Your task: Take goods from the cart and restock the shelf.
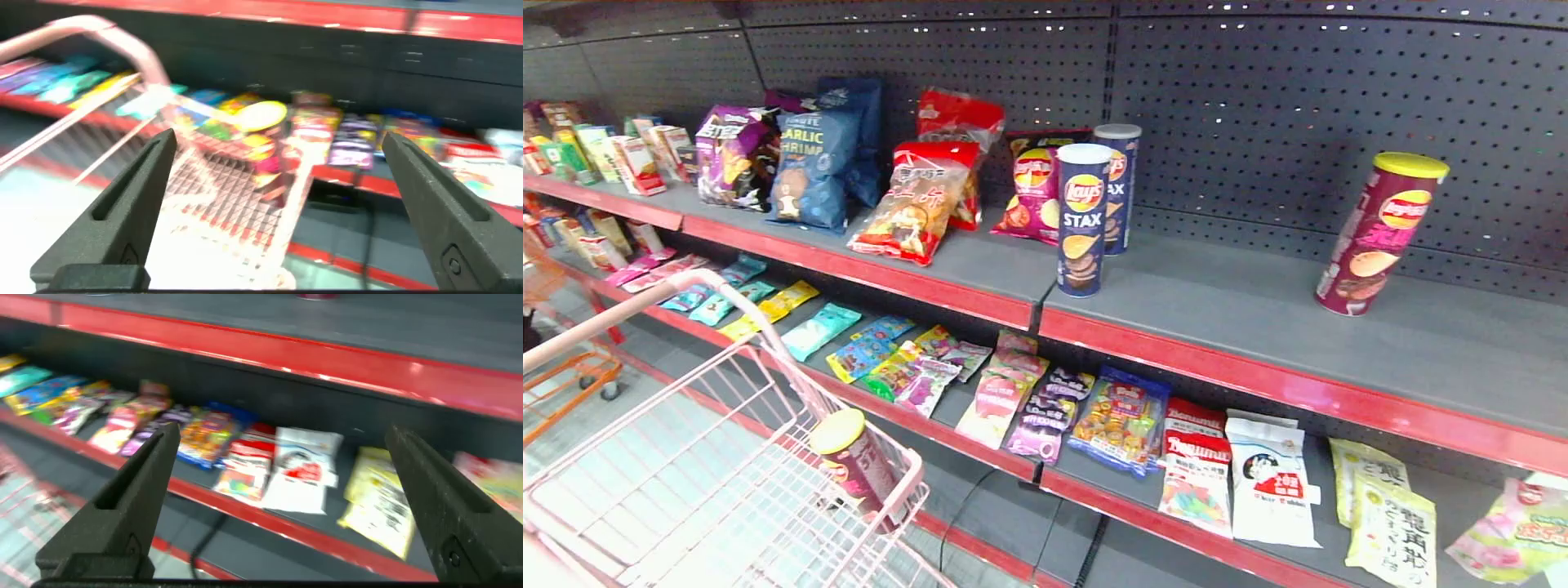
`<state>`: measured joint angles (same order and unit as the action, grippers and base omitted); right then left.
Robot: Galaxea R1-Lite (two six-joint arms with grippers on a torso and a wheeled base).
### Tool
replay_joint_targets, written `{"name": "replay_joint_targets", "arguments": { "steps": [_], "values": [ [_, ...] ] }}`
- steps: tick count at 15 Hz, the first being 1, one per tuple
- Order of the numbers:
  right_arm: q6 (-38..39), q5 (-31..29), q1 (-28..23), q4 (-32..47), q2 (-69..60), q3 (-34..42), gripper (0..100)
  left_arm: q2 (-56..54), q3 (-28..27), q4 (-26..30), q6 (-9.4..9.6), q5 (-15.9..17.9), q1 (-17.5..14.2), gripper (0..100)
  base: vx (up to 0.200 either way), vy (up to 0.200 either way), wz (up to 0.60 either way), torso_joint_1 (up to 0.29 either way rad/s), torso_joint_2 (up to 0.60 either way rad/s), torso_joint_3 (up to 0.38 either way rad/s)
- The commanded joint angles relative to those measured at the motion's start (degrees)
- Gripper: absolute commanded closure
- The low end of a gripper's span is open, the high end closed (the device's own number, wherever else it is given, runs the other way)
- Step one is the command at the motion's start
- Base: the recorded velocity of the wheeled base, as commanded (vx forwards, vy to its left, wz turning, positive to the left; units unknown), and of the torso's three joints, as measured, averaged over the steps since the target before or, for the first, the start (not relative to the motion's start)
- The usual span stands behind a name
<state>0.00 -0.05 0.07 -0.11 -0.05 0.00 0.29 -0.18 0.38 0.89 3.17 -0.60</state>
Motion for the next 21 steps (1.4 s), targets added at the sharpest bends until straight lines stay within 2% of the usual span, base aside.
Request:
{"name": "replay_joint_targets", "arguments": {
  "steps": [1, 7, 21],
  "values": [
    [0.0, 0.0, 0.0, 0.0, 0.0, 0.0, 0, 0.1, 0.0, 0.1, -0.01, 0.0, 0.0, 0, 0.000, 0.000, 0.00, -0.066, 0.16, 0.105],
    [0.1, 0.0, 0.0, 0.0, 0.0, 0.0, 0, 0.0, 0.0, 0.1, -0.01, 0.0, 0.0, 0, 0.000, 0.000, 0.00, -0.152, 0.39, 0.226],
    [0.0, 0.0, 0.0, 0.0, 0.0, 0.0, 0, 0.1, 0.0, 0.1, -0.19, -0.1, 0.1, 0, 0.000, 0.000, 0.00, -0.169, 0.51, 0.332]
  ]
}}
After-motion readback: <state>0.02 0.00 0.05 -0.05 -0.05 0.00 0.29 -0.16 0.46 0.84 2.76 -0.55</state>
